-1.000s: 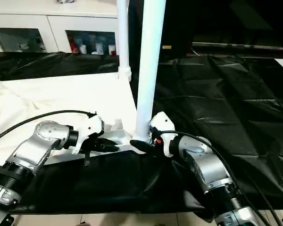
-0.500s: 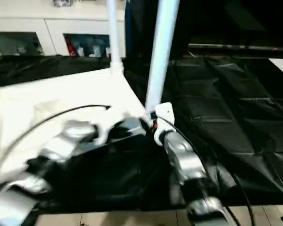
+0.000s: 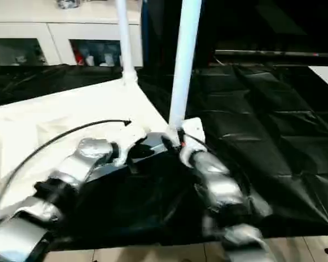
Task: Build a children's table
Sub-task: Rotate leg to tighten
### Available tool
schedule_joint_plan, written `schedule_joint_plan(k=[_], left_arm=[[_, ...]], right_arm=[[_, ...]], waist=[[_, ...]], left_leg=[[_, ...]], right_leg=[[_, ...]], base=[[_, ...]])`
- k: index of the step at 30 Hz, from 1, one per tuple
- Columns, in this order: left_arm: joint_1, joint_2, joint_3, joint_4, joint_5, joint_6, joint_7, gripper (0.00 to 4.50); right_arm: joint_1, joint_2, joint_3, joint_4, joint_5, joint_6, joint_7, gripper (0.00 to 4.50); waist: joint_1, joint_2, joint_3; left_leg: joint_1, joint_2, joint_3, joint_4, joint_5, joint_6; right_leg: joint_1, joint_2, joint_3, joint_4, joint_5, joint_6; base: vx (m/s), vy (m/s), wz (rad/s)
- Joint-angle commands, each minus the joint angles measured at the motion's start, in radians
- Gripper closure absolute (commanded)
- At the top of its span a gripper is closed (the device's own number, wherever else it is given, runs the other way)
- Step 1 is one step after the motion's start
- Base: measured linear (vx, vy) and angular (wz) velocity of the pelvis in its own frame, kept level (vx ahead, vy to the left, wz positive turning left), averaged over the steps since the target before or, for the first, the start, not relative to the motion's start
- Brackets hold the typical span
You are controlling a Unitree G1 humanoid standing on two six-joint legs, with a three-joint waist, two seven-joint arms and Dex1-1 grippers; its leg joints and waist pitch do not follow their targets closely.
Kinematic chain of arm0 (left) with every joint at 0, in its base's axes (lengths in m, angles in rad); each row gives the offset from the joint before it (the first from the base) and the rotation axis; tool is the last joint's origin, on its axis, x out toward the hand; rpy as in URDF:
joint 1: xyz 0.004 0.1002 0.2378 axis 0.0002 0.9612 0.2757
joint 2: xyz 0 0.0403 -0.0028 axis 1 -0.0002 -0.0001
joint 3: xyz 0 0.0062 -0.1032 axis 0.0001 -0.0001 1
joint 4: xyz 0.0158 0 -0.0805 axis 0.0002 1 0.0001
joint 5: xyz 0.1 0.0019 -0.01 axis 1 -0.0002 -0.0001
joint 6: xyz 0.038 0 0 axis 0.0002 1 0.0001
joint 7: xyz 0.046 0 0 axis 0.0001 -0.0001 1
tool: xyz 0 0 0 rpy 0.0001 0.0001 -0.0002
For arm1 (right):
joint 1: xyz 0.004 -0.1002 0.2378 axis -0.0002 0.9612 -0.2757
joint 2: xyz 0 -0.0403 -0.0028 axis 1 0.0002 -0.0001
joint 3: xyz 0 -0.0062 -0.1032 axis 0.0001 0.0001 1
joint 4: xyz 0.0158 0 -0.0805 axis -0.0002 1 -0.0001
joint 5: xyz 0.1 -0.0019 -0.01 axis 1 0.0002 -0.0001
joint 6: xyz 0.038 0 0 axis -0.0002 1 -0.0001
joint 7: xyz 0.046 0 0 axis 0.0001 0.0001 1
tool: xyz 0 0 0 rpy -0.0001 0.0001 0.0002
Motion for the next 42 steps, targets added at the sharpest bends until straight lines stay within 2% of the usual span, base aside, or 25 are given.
schedule_joint_plan(k=[1, 2, 5, 8, 10, 12, 15, 16, 18, 19, 21, 24, 26, 30, 36, 38, 39, 40, 41, 42], left_arm=[[0.009, 0.005, 0.004, -0.023, -0.021, -0.042, -0.032, 4.50], [0.017, 0.021, 0.002, -0.038, -0.031, -0.045, -0.068, 4.50], [0.051, 0.070, -0.007, -0.101, -0.074, -0.060, -0.199, 4.50], [0.076, 0.117, -0.024, -0.161, -0.099, -0.038, -0.297, 4.50], [0.088, 0.145, -0.032, -0.188, -0.112, -0.026, -0.354, 4.50], [0.095, 0.165, -0.033, -0.206, -0.129, 0.002, -0.400, 4.50], [0.087, 0.169, -0.018, -0.187, -0.116, -0.018, -0.374, 4.50], [0.087, 0.172, -0.018, -0.188, -0.117, -0.020, -0.379, 4.50], [0.087, 0.174, -0.015, -0.191, -0.118, -0.018, -0.377, 4.50], [0.088, 0.175, -0.015, -0.193, -0.120, -0.015, -0.380, 4.50], [0.091, 0.178, -0.016, -0.203, -0.125, -0.008, -0.388, 4.50], [0.093, 0.180, -0.015, -0.211, -0.127, -0.001, -0.393, 4.50], [0.092, 0.180, -0.014, -0.211, -0.127, 0.001, -0.394, 4.50], [0.092, 0.178, -0.009, -0.209, -0.128, 0.001, -0.385, 4.50], [0.064, 0.129, 0.001, -0.150, -0.088, -0.003, -0.264, 4.50], [0.025, 0.069, 0.009, -0.089, -0.055, 0.014, -0.138, 4.50], [0.017, 0.056, 0.010, -0.077, -0.049, 0.018, -0.113, 4.50], [-0.014, -0.001, 0.017, -0.033, -0.031, 0.045, -0.005, 4.50], [-0.021, -0.017, 0.019, -0.022, -0.028, 0.052, 0.024, 4.50], [-0.021, -0.018, 0.020, -0.021, -0.028, 0.053, 0.028, 4.50]], right_arm=[[0.008, -0.010, 0.047, -0.071, 0.025, 0.030, 0.097, 0.59], [0.020, -0.038, 0.051, -0.096, 0.029, 0.039, 0.136, 0.59], [0.048, -0.112, 0.059, -0.150, 0.024, 0.045, 0.233, 0.59], [0.056, -0.149, 0.058, -0.183, 0.044, 0.063, 0.285, 0.59], [0.062, -0.165, 0.063, -0.210, 0.064, 0.084, 0.319, 0.59], [0.064, -0.173, 0.070, -0.221, 0.070, 0.096, 0.345, 0.59], [0.066, -0.180, 0.083, -0.231, 0.064, 0.108, 0.371, 0.59], [0.067, -0.179, 0.085, -0.230, 0.061, 0.108, 0.375, 0.85], [0.066, -0.178, 0.089, -0.229, 0.056, 0.106, 0.384, 0.92], [0.066, -0.176, 0.089, -0.226, 0.056, 0.106, 0.385, 0.97], [0.063, -0.173, 0.090, -0.222, 0.059, 0.108, 0.381, 1.32], [0.061, -0.174, 0.093, -0.222, 0.065, 0.116, 0.387, 1.37], [0.060, -0.174, 0.094, -0.222, 0.061, 0.118, 0.387, 1.64], [0.062, -0.164, 0.087, -0.213, 0.059, 0.126, 0.375, 1.74], [0.048, -0.077, 0.035, -0.114, 0.027, 0.111, 0.187, 1.76], [0.027, 0.033, -0.018, -0.033, 0.012, 0.109, -0.028, 1.76], [0.021, 0.057, -0.030, -0.016, 0.012, 0.108, -0.073, 1.76], [-0.003, 0.141, -0.066, 0.060, 0.000, 0.094, -0.247, 1.76], [-0.010, 0.160, -0.073, 0.082, -0.003, 0.086, -0.287, 1.76], [-0.011, 0.162, -0.074, 0.085, -0.003, 0.085, -0.292, 1.76]], waist=[[0.003, -0.013, -0.064], [0.000, -0.011, -0.064], [0.001, -0.011, -0.063], [-0.002, -0.008, -0.065], [0.001, -0.004, -0.064], [0.002, -0.003, -0.064], [0.002, -0.004, -0.062], [0.002, -0.008, -0.060], [0.002, -0.009, -0.061], [0.001, -0.012, -0.062], [0.002, -0.011, -0.063], [0.002, -0.011, -0.064], [0.002, -0.009, -0.063], [0.002, -0.009, -0.064], [-0.007, -0.011, -0.062], [-0.011, -0.008, -0.059], [-0.014, -0.008, -0.060], [-0.016, -0.007, -0.062], [-0.019, -0.007, -0.060], [-0.021, -0.007, -0.061]], left_leg=[[-0.013, -0.016, 0.022, -0.064, -0.195, 0.062], [-0.015, -0.017, 0.021, -0.065, -0.197, 0.058], [-0.012, -0.012, 0.020, -0.067, -0.204, 0.052], [-0.012, -0.012, 0.023, -0.065, -0.197, 0.058], [-0.007, -0.008, 0.023, -0.065, -0.197, 0.058], [-0.007, -0.008, 0.023, -0.067, -0.199, 0.052], [-0.006, -0.009, 0.023, -0.068, -0.218, 0.044], [-0.009, -0.010, 0.022, -0.069, -0.223, 0.041], [-0.010, -0.011, 0.022, -0.069, -0.225, 0.036], [-0.011, -0.011, 0.022, -0.068, -0.212, 0.037], [-0.012, -0.011, 0.022, -0.067, -0.192, 0.039], [-0.013, -0.011, 0.023, -0.066, -0.179, 0.042], [-0.012, -0.011, 0.023, -0.066, -0.181, 0.042], [-0.011, -0.011, 0.023, -0.066, -0.187, 0.039], [-0.014, -0.015, 0.021, -0.066, -0.192, 0.022], [-0.011, -0.015, 0.023, -0.067, -0.200, 0.016], [-0.010, -0.018, 0.022, -0.068, -0.213, 0.001], [-0.009, -0.018, 0.019, -0.070, -0.215, -0.010], [-0.009, -0.018, 0.021, -0.069, -0.215, -0.015], [-0.005, -0.019, 0.019, -0.069, -0.224, -0.022]], right_leg=[[0.066, -0.036, 0.030, -0.082, -0.280, -0.162], [0.065, -0.035, 0.029, -0.082, -0.296, -0.162], [0.063, -0.036, 0.030, -0.082, -0.299, -0.166], [0.060, -0.034, 0.032, -0.078, -0.257, -0.189], [0.056, -0.033, 0.032, -0.074, -0.233, -0.204], [0.057, -0.034, 0.032, -0.071, -0.223, -0.213], [0.057, -0.033, 0.032, -0.075, -0.249, -0.205], [0.058, -0.035, 0.032, -0.076, -0.275, -0.195], [0.059, -0.037, 0.032, -0.079, -0.304, -0.180], [0.059, -0.037, 0.032, -0.079, -0.296, -0.177], [0.059, -0.036, 0.033, -0.076, -0.272, -0.181], [0.060, -0.035, 0.033, -0.073, -0.242, -0.190], [0.059, -0.035, 0.032, -0.073, -0.242, -0.192], [0.059, -0.036, 0.032, -0.074, -0.251, -0.191], [0.060, -0.035, 0.031, -0.076, -0.277, -0.178], [0.054, -0.035, 0.032, -0.081, -0.307, -0.169], [0.055, -0.035, 0.031, -0.082, -0.340, -0.161], [0.056, -0.037, 0.029, -0.084, -0.356, -0.153], [0.052, -0.036, 0.031, -0.084, -0.357, -0.150], [0.052, -0.036, 0.031, -0.086, -0.367, -0.150]], base=[[0.000, 0.000, 0.00], [0.000, 0.000, 0.00], [0.000, 0.000, 0.00], [0.000, 0.000, 0.00], [0.000, 0.000, 0.00], [0.000, 0.000, 0.00], [0.000, 0.000, 0.00], [0.000, 0.000, 0.00], [0.000, 0.000, 0.00], [0.000, 0.000, 0.00], [0.000, 0.000, 0.00], [0.000, 0.000, 0.00], [0.000, 0.000, 0.00], [0.000, 0.000, 0.00], [0.000, 0.000, 0.00], [0.000, 0.000, 0.00], [0.000, 0.000, 0.00], [0.000, 0.000, 0.00], [0.000, 0.000, 0.00], [0.000, 0.000, 0.00]])
